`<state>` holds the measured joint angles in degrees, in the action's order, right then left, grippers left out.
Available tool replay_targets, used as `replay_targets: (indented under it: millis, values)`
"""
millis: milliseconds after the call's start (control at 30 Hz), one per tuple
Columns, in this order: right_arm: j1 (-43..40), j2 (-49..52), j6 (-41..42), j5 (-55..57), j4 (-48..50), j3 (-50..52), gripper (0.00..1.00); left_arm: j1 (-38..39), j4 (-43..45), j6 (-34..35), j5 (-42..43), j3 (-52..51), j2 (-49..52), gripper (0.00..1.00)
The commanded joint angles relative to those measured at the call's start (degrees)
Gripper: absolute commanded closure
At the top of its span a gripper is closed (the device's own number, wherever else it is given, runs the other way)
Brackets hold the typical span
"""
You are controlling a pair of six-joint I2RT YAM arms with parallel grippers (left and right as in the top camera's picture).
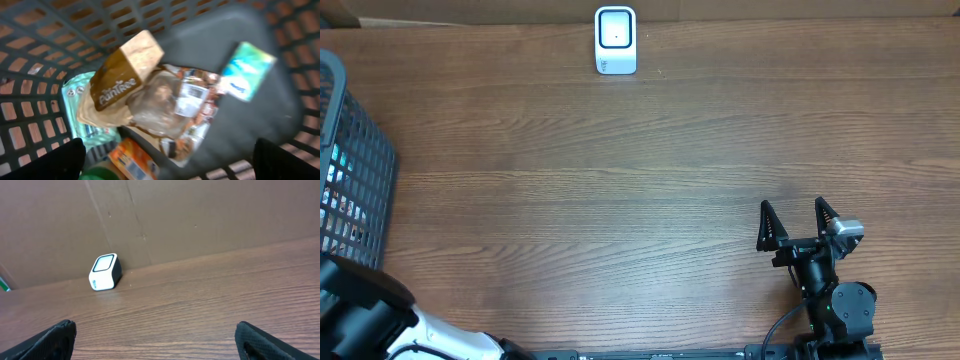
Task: Scan the item barcode
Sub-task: 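Grasp the brown-and-clear snack bag in the basket with the left gripper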
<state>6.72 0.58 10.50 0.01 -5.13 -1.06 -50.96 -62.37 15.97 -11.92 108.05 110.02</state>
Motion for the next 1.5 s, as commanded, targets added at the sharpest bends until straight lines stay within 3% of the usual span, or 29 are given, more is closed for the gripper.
replay_targets:
  millis: [0, 433, 667, 800, 833, 867, 1033, 1300, 1467]
  values:
    - [-0.33, -0.42, -0.09, -0.13, 0.33, 0.59, 0.0, -1.36, 1.62, -4.7, -2.08, -0.81, 5.2, 0.05]
    - [-0.33, -0.42, -0.07, -0.13, 0.33, 0.59, 0.0, -2.23, 2.05, -6.58, -6.73, -0.96, 17.14, 0.07]
    - [-0.33, -0.42, -0.07, -0.13, 0.33, 0.59, 0.0, -2.23, 3.26, -7.02, -3.23, -0.98, 20.7, 0.19]
    - [-0.33, -0.42, -0.09, -0.13, 0.33, 0.59, 0.0, -2.21, 4.35, -7.06, 0.07, -0.98, 22.16, 0.57]
    - [-0.33, -0.42, -0.09, -0.13, 0.33, 0.59, 0.0, -2.21, 4.52, -7.26, 0.44, -0.96, 22.14, 0.72]
    - [-0.33, -0.42, -0.09, -0.13, 0.33, 0.59, 0.0, -2.21, 4.57, -7.82, 1.07, -0.96, 22.14, 0.94]
    - [-0.33, -0.42, -0.07, -0.13, 0.33, 0.59, 0.0, -1.9, 3.26, -8.09, 5.09, -0.35, 20.74, 0.96]
    - [-0.33, -0.42, -0.09, -0.13, 0.33, 0.59, 0.0, 0.7, 3.98, -6.16, 10.97, 1.31, 5.31, 0.96]
    - [-0.33, -0.42, -0.09, -0.13, 0.33, 0.59, 0.0, 3.61, 3.72, -1.49, 19.93, 1.31, -6.19, 0.96]
